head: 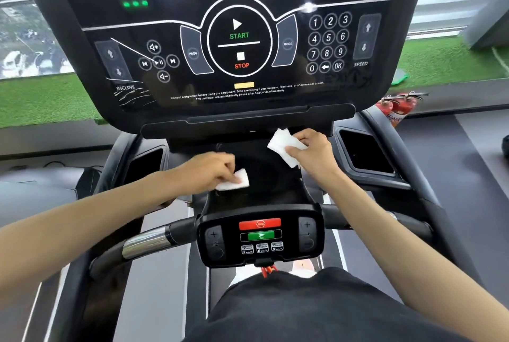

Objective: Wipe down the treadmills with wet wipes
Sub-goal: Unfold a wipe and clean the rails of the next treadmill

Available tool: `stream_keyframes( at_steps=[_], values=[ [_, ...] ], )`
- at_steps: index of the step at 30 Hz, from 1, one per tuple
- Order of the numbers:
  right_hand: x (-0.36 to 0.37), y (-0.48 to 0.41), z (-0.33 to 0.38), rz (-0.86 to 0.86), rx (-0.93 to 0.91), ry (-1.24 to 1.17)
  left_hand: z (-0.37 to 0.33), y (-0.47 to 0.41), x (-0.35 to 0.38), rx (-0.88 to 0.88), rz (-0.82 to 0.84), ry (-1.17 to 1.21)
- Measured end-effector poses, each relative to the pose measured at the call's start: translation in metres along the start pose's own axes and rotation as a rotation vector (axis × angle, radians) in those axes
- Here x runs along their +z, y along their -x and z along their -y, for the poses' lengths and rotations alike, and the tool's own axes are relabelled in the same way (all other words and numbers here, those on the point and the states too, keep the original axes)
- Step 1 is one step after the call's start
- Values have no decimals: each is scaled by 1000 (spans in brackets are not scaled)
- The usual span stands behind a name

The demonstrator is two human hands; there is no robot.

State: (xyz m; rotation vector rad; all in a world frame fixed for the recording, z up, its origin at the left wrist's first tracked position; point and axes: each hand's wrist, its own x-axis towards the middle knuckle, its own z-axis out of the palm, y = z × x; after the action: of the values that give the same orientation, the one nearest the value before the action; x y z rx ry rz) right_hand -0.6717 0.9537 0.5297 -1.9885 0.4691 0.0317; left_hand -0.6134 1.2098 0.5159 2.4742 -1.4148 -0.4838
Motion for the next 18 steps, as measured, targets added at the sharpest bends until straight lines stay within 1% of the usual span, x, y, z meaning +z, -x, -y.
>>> stream_keyframes(
  at_steps=[1,3,4,6,8,10,12,13,16,18],
  values=[
    [0,0,0,2,4,6,-11,-5,2,59,38,-8],
    [-2,-1,2,4,-7,34,-32,-27,5,162,63,22],
    [-3,-2,4,1,-18,53,-40,-40,4,182,63,28],
    [-7,-2,7,-7,-47,109,-46,-62,-2,200,51,-31],
    [-10,-2,8,-17,-64,135,-43,-72,-4,178,-4,-161],
    [-11,0,7,-22,-57,112,-35,-64,-4,62,-24,-226],
    [-11,4,3,-33,-46,85,-25,-43,-3,34,7,-256],
    [-11,6,1,-38,-35,74,-21,-35,-3,74,19,-246],
    [-9,9,-3,-64,8,47,-24,-33,1,292,53,-271],
    [-8,9,-3,-105,32,13,-40,-51,2,347,58,-333]
  ],
)
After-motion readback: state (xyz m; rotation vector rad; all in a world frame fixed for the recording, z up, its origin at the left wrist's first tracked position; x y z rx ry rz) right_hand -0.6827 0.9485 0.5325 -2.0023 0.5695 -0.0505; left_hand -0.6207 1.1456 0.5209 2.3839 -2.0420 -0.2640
